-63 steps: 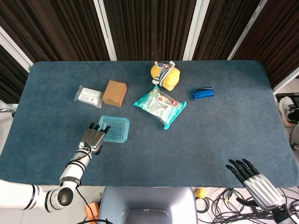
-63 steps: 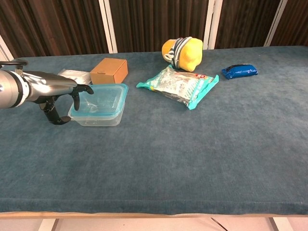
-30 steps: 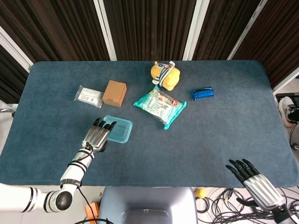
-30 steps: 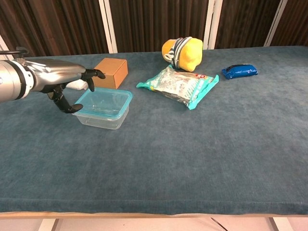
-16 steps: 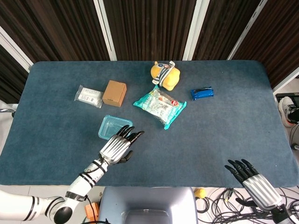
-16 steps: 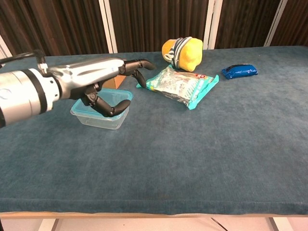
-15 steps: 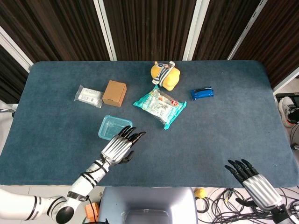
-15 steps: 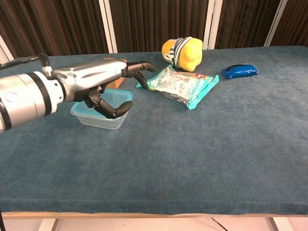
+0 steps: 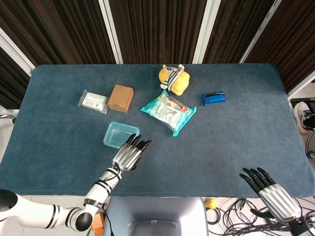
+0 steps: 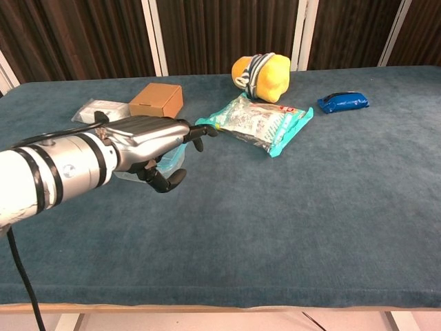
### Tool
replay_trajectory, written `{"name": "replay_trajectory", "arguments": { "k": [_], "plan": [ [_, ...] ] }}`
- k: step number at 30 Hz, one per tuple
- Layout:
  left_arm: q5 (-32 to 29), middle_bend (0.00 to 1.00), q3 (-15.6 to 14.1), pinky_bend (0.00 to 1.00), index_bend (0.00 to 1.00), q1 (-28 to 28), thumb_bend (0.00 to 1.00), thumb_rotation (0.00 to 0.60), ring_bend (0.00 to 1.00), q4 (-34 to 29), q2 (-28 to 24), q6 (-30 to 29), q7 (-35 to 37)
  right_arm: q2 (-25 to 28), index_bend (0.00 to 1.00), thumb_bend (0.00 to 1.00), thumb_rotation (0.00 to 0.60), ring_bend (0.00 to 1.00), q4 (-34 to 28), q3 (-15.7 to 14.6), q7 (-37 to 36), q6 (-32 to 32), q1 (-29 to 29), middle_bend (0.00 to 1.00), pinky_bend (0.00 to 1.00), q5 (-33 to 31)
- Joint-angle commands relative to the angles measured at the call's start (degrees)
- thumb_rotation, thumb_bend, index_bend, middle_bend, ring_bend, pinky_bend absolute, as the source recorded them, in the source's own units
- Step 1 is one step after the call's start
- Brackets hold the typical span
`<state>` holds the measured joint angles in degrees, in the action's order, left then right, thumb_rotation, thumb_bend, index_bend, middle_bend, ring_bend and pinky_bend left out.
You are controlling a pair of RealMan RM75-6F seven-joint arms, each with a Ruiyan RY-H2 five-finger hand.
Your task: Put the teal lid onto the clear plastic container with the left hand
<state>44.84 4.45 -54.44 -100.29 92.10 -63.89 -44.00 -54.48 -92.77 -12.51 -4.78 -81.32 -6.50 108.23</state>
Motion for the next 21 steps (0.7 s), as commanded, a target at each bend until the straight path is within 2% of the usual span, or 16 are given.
{"name": "replay_trajectory", "arguments": {
  "k": [1, 10, 21],
  "plan": [
    [-1.57, 0.19, 0.25, 0.00, 0.00, -0.56, 0.58, 0.600, 0.00, 0.80, 1.22, -0.65, -2.04, 0.03, 0.00, 0.06, 0.600, 0.00, 0.05, -0.05, 0.01, -0.07, 0.04, 0.00, 0.00, 0.12],
    [-3.33, 0.21, 0.17, 0.00, 0.00, -0.83, 0.57, 0.600, 0.00, 2.08, 2.27, -1.67, -5.14, 0.18, 0.00, 0.06, 0.600, 0.00, 0.25, -0.08, -0.48, -0.32, 0.04, 0.00, 0.00, 0.31],
    [-6.27, 0.26, 0.03, 0.00, 0.00, -0.49, 0.57, 0.600, 0.03, 0.95, 0.96, -3.07, -8.44, 0.10, 0.00, 0.06, 0.600, 0.00, 0.14, -0.06, -0.12, -0.19, 0.11, 0.00, 0.00, 0.30]
  ]
}}
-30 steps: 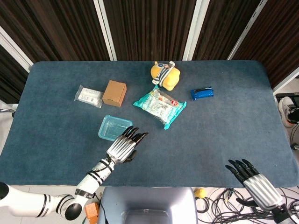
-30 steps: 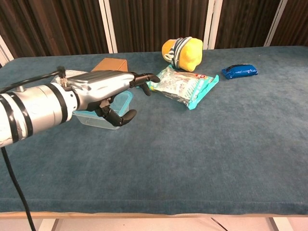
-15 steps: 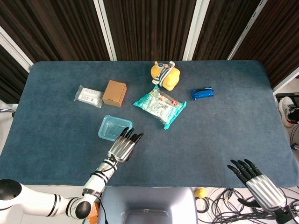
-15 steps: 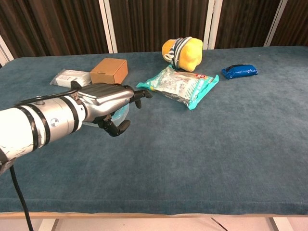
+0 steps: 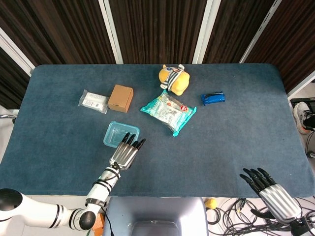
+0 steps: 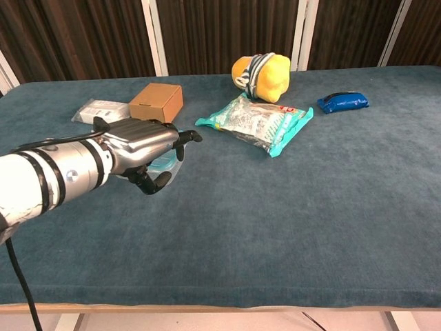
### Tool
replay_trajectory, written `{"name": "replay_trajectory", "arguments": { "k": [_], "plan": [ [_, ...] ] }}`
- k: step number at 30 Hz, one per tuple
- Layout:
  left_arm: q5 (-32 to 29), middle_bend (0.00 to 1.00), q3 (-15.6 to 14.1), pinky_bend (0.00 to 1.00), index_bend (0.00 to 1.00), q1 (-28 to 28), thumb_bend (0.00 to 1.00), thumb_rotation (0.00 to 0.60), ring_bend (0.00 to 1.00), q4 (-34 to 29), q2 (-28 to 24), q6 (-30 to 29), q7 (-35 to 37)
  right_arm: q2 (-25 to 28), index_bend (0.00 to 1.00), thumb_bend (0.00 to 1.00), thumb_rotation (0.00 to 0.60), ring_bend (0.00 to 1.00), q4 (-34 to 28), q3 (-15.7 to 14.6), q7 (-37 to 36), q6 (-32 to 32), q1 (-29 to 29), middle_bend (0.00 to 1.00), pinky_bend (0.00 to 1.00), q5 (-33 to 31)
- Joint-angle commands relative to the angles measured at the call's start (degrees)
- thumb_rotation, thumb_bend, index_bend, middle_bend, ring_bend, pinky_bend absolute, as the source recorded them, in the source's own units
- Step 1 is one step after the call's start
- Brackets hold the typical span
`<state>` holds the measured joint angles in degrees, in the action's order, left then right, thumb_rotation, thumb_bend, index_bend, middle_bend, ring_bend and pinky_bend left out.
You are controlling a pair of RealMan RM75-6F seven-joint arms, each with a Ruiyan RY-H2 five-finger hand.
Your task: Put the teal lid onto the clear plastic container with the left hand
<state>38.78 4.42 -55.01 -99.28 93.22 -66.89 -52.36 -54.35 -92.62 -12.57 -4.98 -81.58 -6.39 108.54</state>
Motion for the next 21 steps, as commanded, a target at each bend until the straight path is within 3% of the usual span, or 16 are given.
{"name": "replay_trajectory", "arguments": {
  "k": [1, 12, 21],
  "plan": [
    [-0.35, 0.26, 0.12, 0.00, 0.00, 0.13, 0.57, 0.600, 0.03, -0.06, -0.25, -0.07, -0.08, -0.04, 0.00, 0.06, 0.600, 0.00, -0.03, -0.01, 0.13, 0.12, -0.02, 0.00, 0.00, 0.01],
    [-1.52, 0.28, 0.59, 0.00, 0.00, 0.24, 0.58, 0.600, 0.05, -0.74, -1.30, 0.68, 0.12, -0.05, 0.00, 0.06, 0.600, 0.00, -0.12, 0.09, 0.25, 0.27, -0.07, 0.00, 0.00, -0.13],
    [6.84, 0.30, 2.28, 0.00, 0.00, 2.29, 0.58, 0.600, 0.08, -3.63, -4.00, -0.97, 7.14, -0.05, 0.00, 0.06, 0.600, 0.00, -0.17, 0.06, 0.35, 0.26, 0.00, 0.00, 0.00, -0.09]
  ]
}}
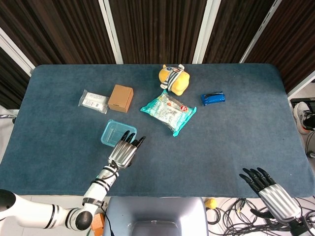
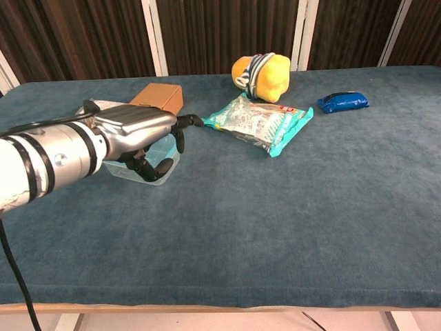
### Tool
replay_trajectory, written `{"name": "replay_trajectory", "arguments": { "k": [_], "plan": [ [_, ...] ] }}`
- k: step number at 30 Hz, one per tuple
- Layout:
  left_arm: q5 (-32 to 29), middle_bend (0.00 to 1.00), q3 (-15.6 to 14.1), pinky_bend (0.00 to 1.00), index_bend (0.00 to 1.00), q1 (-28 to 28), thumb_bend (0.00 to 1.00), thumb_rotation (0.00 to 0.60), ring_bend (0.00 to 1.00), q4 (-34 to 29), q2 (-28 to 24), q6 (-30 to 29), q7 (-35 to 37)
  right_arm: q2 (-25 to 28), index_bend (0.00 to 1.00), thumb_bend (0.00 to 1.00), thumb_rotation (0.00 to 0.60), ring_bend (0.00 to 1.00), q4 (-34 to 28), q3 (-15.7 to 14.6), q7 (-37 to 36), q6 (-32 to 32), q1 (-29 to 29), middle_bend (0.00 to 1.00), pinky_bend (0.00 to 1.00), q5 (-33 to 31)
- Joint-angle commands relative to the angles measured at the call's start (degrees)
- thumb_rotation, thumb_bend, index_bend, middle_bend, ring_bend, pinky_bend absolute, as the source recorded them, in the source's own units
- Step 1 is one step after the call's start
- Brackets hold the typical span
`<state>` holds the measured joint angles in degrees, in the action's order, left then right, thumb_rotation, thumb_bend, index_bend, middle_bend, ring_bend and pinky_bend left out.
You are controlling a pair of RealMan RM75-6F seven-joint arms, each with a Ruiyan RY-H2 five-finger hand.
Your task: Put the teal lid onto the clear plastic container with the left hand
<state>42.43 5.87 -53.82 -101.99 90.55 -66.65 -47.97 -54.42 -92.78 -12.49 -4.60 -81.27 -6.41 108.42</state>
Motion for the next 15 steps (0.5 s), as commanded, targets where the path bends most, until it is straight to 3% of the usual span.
{"name": "replay_trajectory", "arguments": {
  "k": [1, 3, 8, 15],
  "plan": [
    [4.66, 0.30, 1.08, 0.00, 0.00, 1.66, 0.58, 0.600, 0.09, -0.59, -1.76, -2.08, 3.84, 0.05, 0.00, 0.06, 0.600, 0.00, 0.00, -0.03, -0.11, -0.18, 0.06, 0.00, 0.00, 0.07],
    [5.83, 0.30, 1.12, 0.00, 0.00, 2.51, 0.58, 0.600, 0.09, 0.53, -2.32, -3.02, 4.92, 0.07, 0.00, 0.06, 0.600, 0.00, 0.05, -0.03, -0.21, -0.38, 0.12, 0.00, 0.00, 0.14],
    [2.22, 0.30, 1.11, 0.00, 0.00, 3.61, 0.59, 0.600, 0.09, 3.45, -2.95, -0.73, 6.18, 0.02, 0.00, 0.06, 0.600, 0.00, 0.05, -0.10, -0.08, -0.28, 0.09, 0.00, 0.00, 0.35],
    [0.52, 0.27, 0.34, 0.00, 0.00, 3.27, 0.59, 0.600, 0.07, 8.17, -0.24, 2.19, 5.47, -0.02, 0.00, 0.06, 0.600, 0.00, -0.14, -0.01, 0.10, -0.08, 0.04, 0.00, 0.00, 0.18]
  ]
}}
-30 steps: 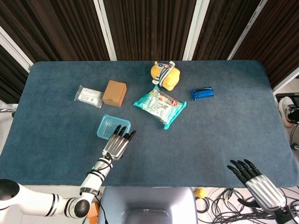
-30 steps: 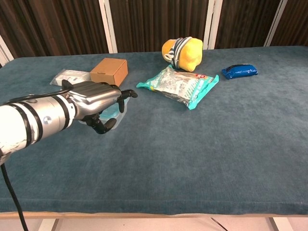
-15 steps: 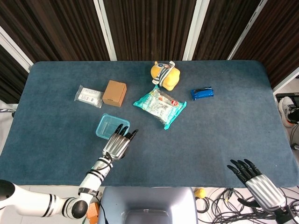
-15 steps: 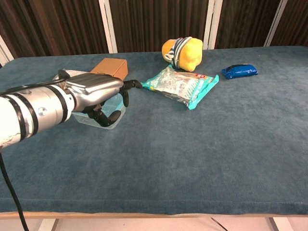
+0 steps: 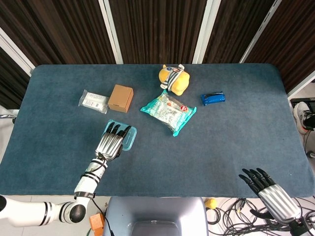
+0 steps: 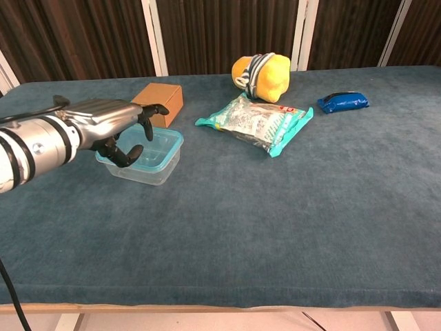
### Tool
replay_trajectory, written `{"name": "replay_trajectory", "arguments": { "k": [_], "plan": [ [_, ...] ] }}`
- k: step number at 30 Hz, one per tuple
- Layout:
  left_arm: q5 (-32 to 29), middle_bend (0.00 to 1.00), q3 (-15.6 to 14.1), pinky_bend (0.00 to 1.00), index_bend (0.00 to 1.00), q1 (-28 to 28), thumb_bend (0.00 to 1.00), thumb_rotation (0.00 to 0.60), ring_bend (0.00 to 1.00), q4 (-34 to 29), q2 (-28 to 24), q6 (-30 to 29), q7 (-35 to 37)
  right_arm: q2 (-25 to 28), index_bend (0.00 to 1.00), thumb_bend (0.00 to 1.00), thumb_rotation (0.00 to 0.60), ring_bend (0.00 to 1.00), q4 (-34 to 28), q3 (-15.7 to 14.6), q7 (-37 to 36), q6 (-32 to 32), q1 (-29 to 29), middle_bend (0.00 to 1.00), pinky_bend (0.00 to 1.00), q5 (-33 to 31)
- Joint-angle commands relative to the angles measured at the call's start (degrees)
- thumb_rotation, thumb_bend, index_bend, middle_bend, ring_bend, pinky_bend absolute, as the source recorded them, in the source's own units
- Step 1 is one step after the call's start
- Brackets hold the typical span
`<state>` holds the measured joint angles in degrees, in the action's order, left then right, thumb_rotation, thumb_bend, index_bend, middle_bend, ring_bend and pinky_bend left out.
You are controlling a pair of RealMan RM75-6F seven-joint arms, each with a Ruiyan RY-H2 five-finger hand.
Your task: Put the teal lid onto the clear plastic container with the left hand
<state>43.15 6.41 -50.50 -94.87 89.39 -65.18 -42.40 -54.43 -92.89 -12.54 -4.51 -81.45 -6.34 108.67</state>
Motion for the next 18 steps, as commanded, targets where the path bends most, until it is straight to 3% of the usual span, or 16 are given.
{"name": "replay_trajectory", "arguments": {
  "k": [1, 13, 18],
  "plan": [
    [-0.05, 0.27, -0.22, 0.00, 0.00, -0.08, 0.59, 0.600, 0.06, 1.31, 1.11, 0.77, -0.20, -0.02, 0.00, 0.06, 0.600, 0.00, -0.04, 0.05, 0.05, 0.19, -0.07, 0.00, 0.00, -0.13],
    [-3.80, 0.27, -0.50, 0.00, 0.00, -0.55, 0.59, 0.600, 0.06, 3.04, 2.67, 3.10, -2.62, 0.07, 0.00, 0.06, 0.600, 0.00, -0.05, 0.06, -0.08, 0.20, -0.10, 0.00, 0.00, -0.16],
    [-1.73, 0.27, 0.30, 0.00, 0.00, -0.32, 0.59, 0.600, 0.06, 1.64, 1.83, 2.04, -1.49, 0.11, 0.00, 0.06, 0.600, 0.00, -0.01, 0.07, -0.17, 0.21, -0.12, 0.00, 0.00, -0.19]
  ]
}}
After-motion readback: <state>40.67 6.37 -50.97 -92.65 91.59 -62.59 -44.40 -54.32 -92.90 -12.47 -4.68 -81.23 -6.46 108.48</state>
